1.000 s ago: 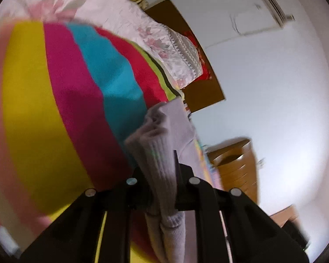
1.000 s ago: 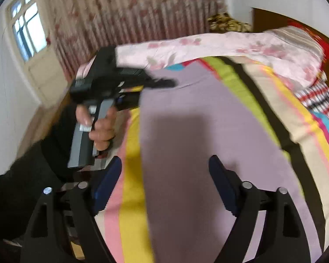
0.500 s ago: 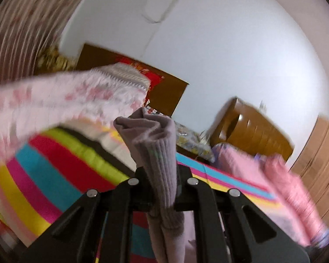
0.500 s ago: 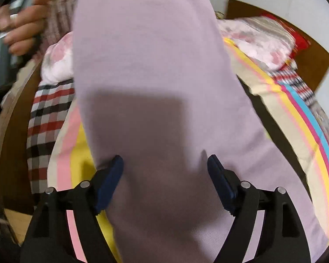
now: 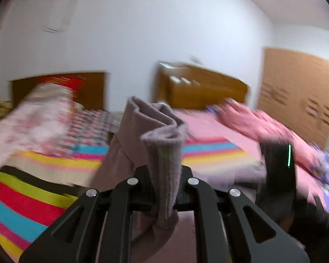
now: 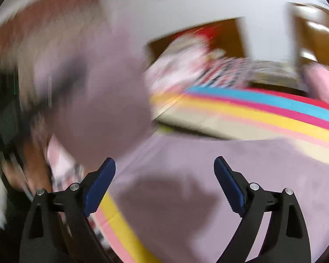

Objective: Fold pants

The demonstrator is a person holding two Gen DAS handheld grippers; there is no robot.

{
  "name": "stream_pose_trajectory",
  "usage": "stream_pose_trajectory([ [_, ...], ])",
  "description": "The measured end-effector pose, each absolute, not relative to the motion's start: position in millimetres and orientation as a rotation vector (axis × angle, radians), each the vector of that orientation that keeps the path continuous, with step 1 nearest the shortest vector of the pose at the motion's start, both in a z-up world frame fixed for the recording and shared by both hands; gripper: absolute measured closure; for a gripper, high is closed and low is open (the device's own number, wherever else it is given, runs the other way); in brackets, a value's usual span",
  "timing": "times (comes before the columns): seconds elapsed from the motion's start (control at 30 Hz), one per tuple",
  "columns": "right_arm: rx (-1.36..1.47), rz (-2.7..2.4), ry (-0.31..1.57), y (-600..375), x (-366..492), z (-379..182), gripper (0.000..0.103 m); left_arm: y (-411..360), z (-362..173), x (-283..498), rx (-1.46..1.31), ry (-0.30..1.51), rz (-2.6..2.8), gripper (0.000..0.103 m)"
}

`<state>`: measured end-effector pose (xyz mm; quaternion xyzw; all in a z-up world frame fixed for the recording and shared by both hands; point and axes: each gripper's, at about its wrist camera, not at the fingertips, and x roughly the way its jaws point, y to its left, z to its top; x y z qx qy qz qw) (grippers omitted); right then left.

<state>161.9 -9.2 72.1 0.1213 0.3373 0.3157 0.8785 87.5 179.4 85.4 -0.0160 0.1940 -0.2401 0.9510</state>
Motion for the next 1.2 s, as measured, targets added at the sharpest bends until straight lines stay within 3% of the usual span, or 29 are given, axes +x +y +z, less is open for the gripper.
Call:
stream_pose_trajectory([
  [0.07,0.297,0.526,0.668,-63.1,155.1,75.6,0.015,117.5,39.9,88.3,0.017,0.529,-0.650,0.065],
  [0.1,0.316,0.453,0.655,-91.2,149.1,75.0,0.015,93.4,19.0,86.7,0.063,0.583,-0.686,0.048],
  [0.13,0.337,0.419,0.658,-108.0,144.9,72.2,0.015,68.9,-4.4,82.3,0.112,0.635,-0.714,0.043],
  [0.27,0.413,0.386,0.716,-147.4,125.0,49.6,0.015,50.0,-29.5,59.0,0.121,0.662,-0.751,0.041],
  [0.33,0.412,0.407,0.747,-145.4,117.4,39.1,0.015,84.2,-17.6,54.4,-0.026,0.613,-0.691,0.021],
  [0.43,0.472,0.498,0.856,-130.3,121.6,11.9,0.018,164.3,-1.4,41.4,-0.278,0.494,-0.544,0.002],
  [0.57,0.447,0.633,0.942,-86.8,123.2,-5.4,0.023,251.2,-11.8,26.5,-0.358,0.514,-0.221,0.002],
  [0.73,0.341,0.671,1.070,-36.6,128.9,-19.1,0.024,300.7,-37.6,5.9,-0.450,0.517,-0.057,0.002],
  [1.0,0.196,0.717,1.210,7.7,112.8,-19.1,0.023,285.3,-54.6,1.7,-0.403,0.516,-0.075,0.002],
  [1.2,0.383,0.723,1.267,-5.9,132.0,-28.6,0.022,276.1,-60.3,2.0,-0.342,0.507,-0.096,0.002],
])
